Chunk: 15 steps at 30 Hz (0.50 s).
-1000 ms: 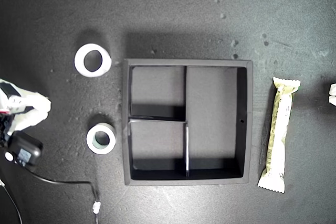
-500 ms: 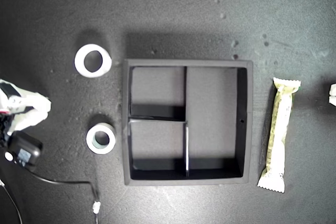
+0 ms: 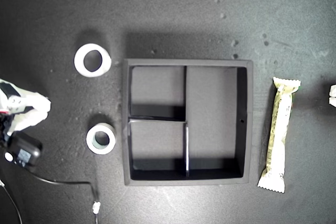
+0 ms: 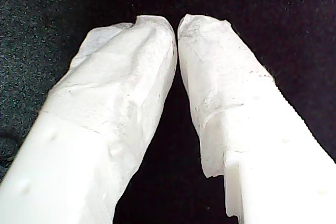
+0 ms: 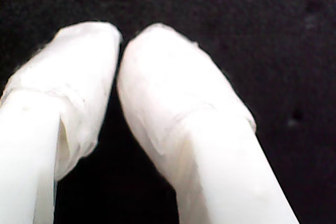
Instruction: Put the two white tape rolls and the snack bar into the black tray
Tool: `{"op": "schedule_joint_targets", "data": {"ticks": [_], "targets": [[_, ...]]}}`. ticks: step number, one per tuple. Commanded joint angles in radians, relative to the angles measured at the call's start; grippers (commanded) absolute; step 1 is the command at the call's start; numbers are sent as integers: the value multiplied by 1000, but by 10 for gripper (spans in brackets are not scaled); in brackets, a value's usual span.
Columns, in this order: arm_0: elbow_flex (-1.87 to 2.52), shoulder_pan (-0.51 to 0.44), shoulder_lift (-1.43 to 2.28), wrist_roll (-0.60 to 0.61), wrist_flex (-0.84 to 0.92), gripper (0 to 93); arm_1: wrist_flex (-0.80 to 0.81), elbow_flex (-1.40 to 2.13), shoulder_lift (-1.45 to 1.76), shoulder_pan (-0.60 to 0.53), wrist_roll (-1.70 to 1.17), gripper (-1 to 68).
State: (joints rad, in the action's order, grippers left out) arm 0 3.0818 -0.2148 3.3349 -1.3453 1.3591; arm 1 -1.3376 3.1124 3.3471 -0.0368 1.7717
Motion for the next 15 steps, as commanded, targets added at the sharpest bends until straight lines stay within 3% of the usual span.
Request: {"op": "schedule_joint_targets", "data": {"ticks": [1, 15], "targets": [[57, 11, 49, -3, 37, 6, -3, 12, 2, 0, -161, 7], [57, 11, 49, -3, 37, 6, -3, 12, 2, 11, -155, 8]]}}
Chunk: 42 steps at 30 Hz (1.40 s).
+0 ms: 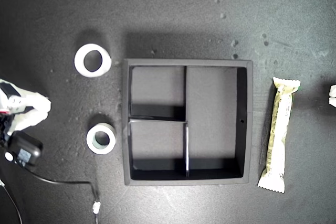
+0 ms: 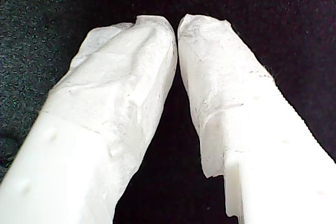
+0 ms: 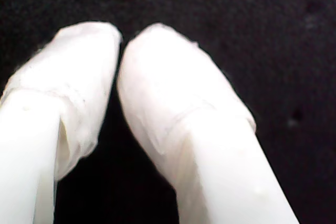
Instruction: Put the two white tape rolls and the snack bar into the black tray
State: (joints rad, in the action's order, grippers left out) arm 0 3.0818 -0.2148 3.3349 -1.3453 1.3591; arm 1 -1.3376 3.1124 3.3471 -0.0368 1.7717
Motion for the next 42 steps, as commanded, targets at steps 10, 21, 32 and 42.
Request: {"op": "schedule_joint_targets", "data": {"ticks": [10, 21, 32, 42], "targets": [[57, 11, 49, -3, 37, 6, -3, 12, 2, 49, -164, 10], [57, 61, 51, 21, 35, 6, -3, 12, 2, 46, -179, 10], [57, 301, 52, -357, 35, 6, 0, 12, 2, 18, -270, -2], [57, 334, 52, -454, 11, 1, 249, 12, 2, 51, -247, -3]]}}
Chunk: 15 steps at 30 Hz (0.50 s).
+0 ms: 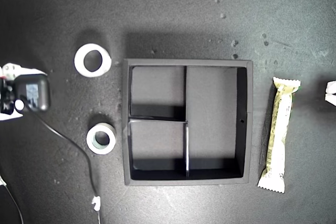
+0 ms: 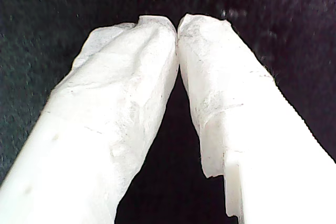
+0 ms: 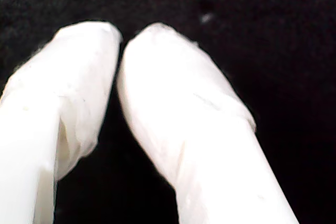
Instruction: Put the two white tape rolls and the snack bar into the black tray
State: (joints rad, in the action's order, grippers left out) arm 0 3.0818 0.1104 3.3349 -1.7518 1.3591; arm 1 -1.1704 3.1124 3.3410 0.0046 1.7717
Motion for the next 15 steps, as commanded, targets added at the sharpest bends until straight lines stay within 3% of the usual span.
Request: {"op": "schedule_joint_targets", "data": {"ticks": [1, 4, 9, 15], "targets": [[57, 0, 52, -64, 2, 0, 115, 12, 8, 12, -238, -3], [57, -94, 52, -175, -37, 0, 245, 12, 8, 17, -236, -3], [57, -141, 52, -104, -176, 0, 463, 12, 8, 25, -183, -4], [57, -123, 52, 34, -356, 16, 411, 12, 8, 66, 281, -3]]}}
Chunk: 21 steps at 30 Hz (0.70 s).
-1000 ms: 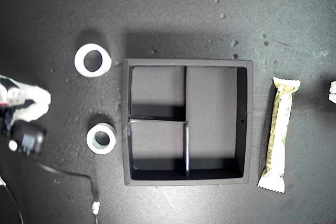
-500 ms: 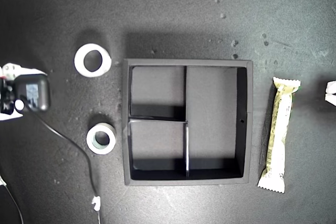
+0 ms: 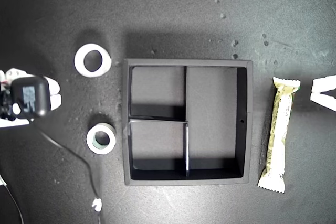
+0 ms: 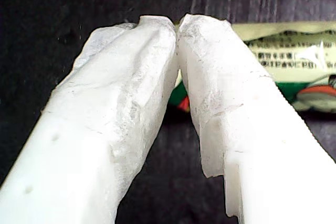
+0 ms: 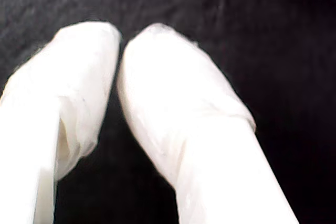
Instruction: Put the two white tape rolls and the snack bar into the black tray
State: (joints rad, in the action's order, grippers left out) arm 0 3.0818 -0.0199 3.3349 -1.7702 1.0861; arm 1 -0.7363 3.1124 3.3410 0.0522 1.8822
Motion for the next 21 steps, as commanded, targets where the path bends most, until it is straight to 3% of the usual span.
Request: {"op": "schedule_joint_targets", "data": {"ticks": [1, 5, 9, 13, 21], "targets": [[57, 12, 52, 67, -115, 31, -44, 12, 8, 25, 213, -3], [46, 35, 54, 224, -264, 41, -81, 12, 8, 49, 196, -3], [-20, 58, 54, 371, -311, 52, 92, 12, 8, 89, -170, -4], [-35, 66, 54, 469, -362, 85, 198, -34, 8, 54, -503, -4], [-75, 95, -20, 543, -367, 154, -98, -382, -9, -100, -891, -2]]}}
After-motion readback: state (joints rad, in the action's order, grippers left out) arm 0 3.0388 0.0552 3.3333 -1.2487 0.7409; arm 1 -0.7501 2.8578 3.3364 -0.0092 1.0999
